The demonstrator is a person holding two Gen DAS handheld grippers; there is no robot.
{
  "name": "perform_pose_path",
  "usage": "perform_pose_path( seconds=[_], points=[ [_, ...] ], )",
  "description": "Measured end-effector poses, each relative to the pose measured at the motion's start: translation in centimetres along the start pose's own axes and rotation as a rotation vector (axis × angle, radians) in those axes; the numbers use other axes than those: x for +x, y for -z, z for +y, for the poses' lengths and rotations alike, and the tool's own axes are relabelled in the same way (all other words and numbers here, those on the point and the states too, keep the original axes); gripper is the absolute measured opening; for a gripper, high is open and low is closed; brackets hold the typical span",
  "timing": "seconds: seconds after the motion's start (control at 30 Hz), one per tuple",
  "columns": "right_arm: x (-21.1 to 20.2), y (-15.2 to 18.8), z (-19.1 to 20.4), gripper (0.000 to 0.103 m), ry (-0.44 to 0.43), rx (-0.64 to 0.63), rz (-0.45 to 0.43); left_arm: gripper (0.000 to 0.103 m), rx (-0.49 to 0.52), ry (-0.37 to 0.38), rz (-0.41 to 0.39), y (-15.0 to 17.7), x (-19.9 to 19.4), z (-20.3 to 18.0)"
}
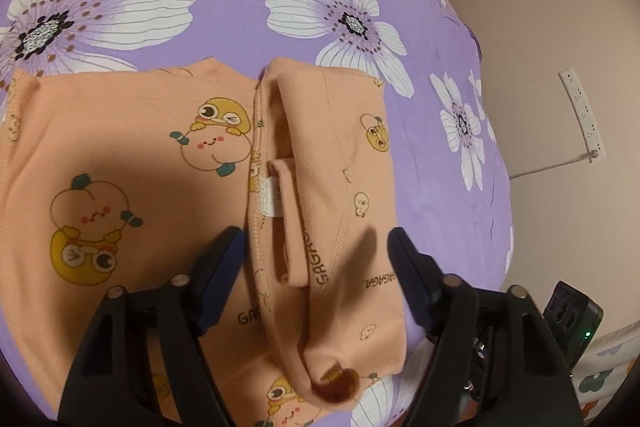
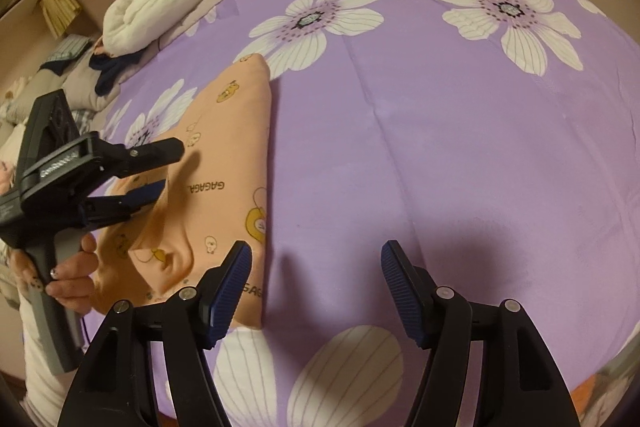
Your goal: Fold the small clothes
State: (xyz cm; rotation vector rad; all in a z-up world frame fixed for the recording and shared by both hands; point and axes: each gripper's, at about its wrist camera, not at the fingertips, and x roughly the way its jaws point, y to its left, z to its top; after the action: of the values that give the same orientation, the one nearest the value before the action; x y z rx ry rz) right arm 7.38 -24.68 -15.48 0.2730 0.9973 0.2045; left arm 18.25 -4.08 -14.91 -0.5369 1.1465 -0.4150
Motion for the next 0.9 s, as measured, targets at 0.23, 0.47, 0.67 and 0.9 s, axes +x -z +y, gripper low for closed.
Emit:
perform_pose_path(
  seconds=[0.23,0.47,0.67,0.9],
  points=[
    [0.2,-0.1,-0.3,0.067,-0.006,0.016,0.003,0.024,0.037,-0.046,0.01,0.4,1.0,-0.7],
    [0.3,0.1,-0.4,0.067,-0.007,0.026,0.007,0.012,0.136,-0.138,-0.058,0.5,-1.4,-4.0],
    [0.0,-0.1,-0.3,0.067,-0.014,0.024,-0.006,0.012,0.169,-0.176,-0.105,0.2,-4.1,-5.6],
    [0.1,-0.3,0.3,0.067,-0.026,0.012,-0.008,0.012,0.179,-0.217,-0.151,0.4,-7.1,-5.0]
  ],
)
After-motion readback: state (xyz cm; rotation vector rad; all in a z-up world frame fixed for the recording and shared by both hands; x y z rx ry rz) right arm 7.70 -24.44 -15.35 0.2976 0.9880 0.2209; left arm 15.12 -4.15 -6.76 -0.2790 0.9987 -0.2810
